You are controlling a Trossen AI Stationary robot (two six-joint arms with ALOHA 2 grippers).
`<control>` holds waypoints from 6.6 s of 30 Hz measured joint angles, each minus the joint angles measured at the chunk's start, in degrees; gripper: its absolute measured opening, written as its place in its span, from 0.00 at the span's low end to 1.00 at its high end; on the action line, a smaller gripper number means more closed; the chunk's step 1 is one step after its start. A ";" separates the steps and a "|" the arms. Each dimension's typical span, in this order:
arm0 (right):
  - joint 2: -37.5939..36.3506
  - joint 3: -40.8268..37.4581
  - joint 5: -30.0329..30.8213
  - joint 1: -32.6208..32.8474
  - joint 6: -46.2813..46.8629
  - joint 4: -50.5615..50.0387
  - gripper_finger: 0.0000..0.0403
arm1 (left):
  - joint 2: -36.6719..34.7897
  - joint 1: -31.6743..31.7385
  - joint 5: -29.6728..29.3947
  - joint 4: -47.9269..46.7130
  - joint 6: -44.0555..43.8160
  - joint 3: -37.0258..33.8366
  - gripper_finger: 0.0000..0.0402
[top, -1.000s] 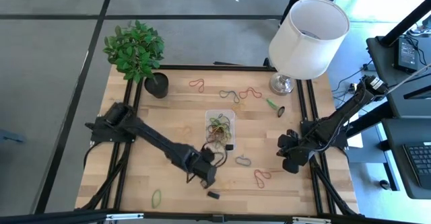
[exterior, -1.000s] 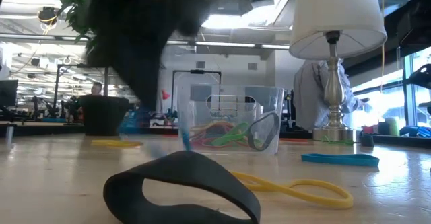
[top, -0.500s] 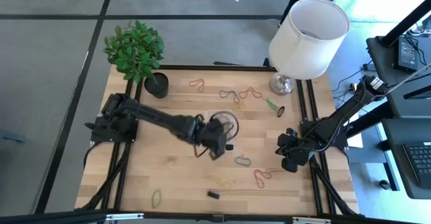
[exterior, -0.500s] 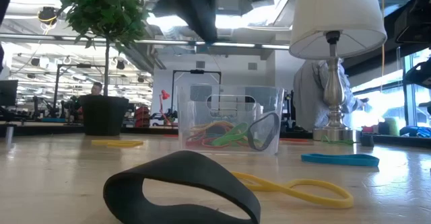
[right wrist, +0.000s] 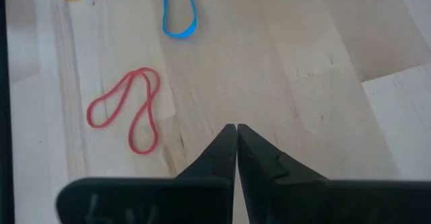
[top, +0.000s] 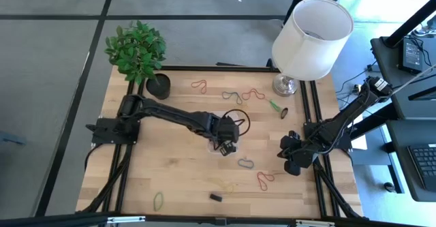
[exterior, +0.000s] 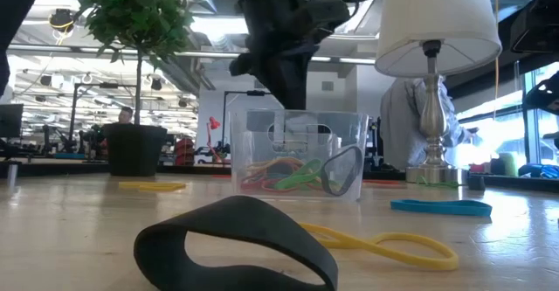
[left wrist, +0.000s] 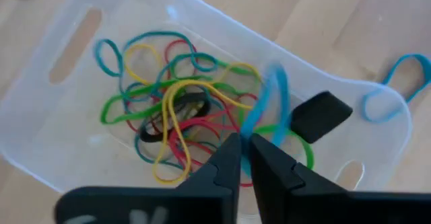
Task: Pick and place rubber bands into bin
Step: Put the blue rubber band into the transparent container, then put the yellow rubber band into the transparent container, then put the black rubber band into the transparent container
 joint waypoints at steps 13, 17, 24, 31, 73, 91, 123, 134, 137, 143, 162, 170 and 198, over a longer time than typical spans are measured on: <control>0.00 0.00 0.02 0.00 -0.28 -0.07 0.04 | 0.49 -0.18 2.05 -0.15 -0.60 0.00 0.25; 0.00 0.00 0.02 0.00 -0.28 -0.07 0.04 | 0.47 -0.17 4.09 -0.86 -0.64 0.00 0.24; 0.00 0.00 0.02 0.00 -0.15 -0.07 0.04 | -2.24 -1.94 4.89 -1.99 -1.48 0.00 0.15; 0.00 0.00 0.00 0.00 -0.15 0.36 0.04 | -7.96 -5.16 3.82 -3.95 3.26 0.02 0.01; 44.06 45.88 -2.33 -56.96 6.06 -11.14 0.35 | -75.16 -18.63 -4.69 16.54 7.79 -68.21 0.00; 58.07 46.23 -11.39 -59.63 17.13 -12.12 0.42 | -80.14 -18.65 -0.10 11.32 14.13 -68.39 0.01; 42.25 58.19 13.47 -48.99 7.56 -16.18 0.00 | -81.34 -18.65 -3.40 11.55 15.92 -68.39 0.01; 42.21 68.42 14.06 -39.32 4.61 -18.17 0.00 | -81.34 -18.63 -4.78 11.57 16.03 -68.39 0.01; 42.20 68.48 12.71 -36.59 6.35 -18.79 0.00 | -81.34 -18.63 -5.61 11.57 16.04 -68.39 0.01; 45.22 68.46 10.78 -32.82 10.62 -23.05 0.00 | -81.32 -18.65 -6.29 11.68 16.03 -68.39 0.01; 60.64 68.43 6.75 -36.87 13.67 -23.54 0.05 | -81.30 -18.63 -7.23 11.75 16.05 -68.39 0.01; 60.15 68.41 5.29 -36.92 13.88 -23.40 0.19 | -81.30 -18.63 -7.23 11.74 16.05 -68.39 0.01; 49.91 61.64 6.04 -36.64 18.50 -50.74 0.15 | -81.30 -18.65 -6.01 11.98 13.45 -68.37 0.01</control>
